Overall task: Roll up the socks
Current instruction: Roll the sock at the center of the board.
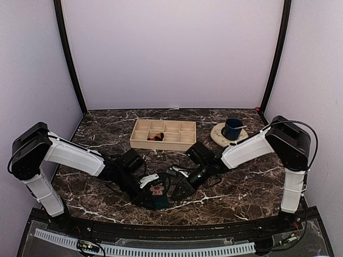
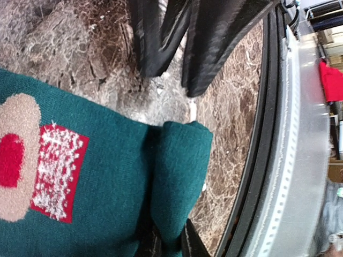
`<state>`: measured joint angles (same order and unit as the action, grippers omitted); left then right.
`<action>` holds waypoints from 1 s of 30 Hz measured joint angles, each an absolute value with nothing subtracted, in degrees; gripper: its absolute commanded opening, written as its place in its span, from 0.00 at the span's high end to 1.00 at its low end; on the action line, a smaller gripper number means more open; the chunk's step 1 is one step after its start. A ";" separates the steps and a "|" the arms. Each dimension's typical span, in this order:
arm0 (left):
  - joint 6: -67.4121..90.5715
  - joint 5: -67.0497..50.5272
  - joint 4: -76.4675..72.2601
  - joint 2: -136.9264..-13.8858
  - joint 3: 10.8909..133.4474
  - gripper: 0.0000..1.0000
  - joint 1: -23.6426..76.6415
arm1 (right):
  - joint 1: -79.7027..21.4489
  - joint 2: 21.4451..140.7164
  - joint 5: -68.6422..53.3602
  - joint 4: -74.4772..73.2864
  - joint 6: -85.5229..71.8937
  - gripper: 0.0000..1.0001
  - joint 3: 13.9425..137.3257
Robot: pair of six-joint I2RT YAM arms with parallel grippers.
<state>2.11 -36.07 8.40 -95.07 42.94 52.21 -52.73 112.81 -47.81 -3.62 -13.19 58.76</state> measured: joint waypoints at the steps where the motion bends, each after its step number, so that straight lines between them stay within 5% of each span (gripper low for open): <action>1: 2.07 -36.84 8.73 -95.42 43.24 0.87 51.44 | -52.73 111.83 -46.87 -2.79 -13.26 0.79 57.84; 30: -0.99 -56.31 18.15 -106.54 48.49 0.88 43.62 | -72.16 97.76 -8.58 0.43 8.86 0.70 50.30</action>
